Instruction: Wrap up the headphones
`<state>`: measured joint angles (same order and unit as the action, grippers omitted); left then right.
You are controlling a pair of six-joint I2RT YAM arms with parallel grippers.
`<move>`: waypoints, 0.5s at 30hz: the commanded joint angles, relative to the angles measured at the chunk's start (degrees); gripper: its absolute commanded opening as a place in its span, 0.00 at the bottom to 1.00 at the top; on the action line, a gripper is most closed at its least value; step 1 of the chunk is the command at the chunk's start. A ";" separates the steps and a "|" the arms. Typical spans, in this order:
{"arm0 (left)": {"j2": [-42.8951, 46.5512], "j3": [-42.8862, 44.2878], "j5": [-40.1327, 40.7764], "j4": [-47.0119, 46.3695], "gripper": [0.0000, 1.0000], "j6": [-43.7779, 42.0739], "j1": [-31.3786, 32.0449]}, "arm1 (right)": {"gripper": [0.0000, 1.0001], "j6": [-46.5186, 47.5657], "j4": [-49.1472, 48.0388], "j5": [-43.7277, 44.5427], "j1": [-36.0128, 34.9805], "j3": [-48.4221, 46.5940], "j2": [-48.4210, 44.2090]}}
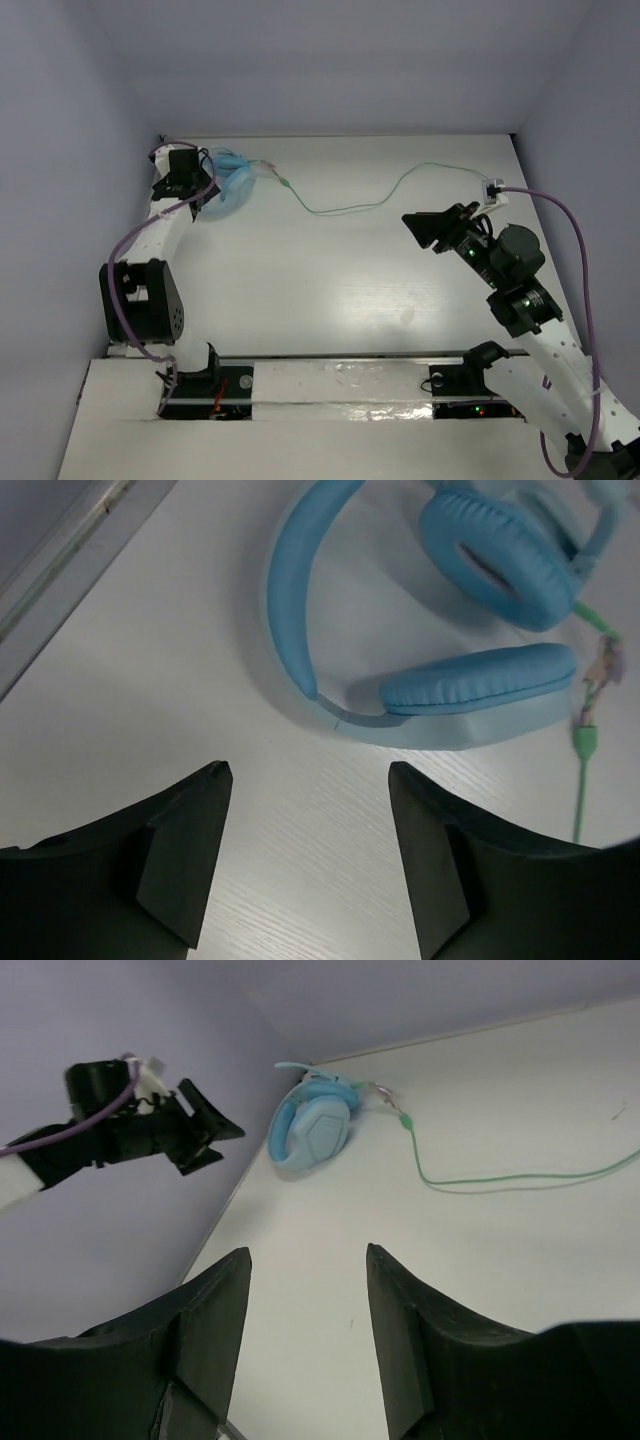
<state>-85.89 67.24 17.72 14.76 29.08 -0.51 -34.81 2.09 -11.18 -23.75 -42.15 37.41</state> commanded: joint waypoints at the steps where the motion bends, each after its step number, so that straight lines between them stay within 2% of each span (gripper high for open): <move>1: -4.10 2.63 -2.50 -2.28 0.63 -2.80 -5.00 | 0.56 0.71 -4.11 -2.18 -0.25 0.31 0.12; 3: -8.93 4.82 -5.49 -2.98 0.64 -3.41 -6.77 | 0.57 0.97 -3.58 -2.09 -0.25 0.32 0.12; 8: -18.24 9.56 -5.32 -4.30 0.64 -8.33 -7.31 | 0.57 1.06 -3.84 -2.44 -0.25 0.49 0.21; 15: -26.34 14.58 -7.25 -7.11 0.64 -10.36 -7.31 | 0.57 1.15 -4.37 -3.50 -0.25 0.23 1.35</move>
<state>-111.81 78.35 11.81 10.48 20.78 -7.97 -34.65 1.45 -13.06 -23.75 -42.15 38.63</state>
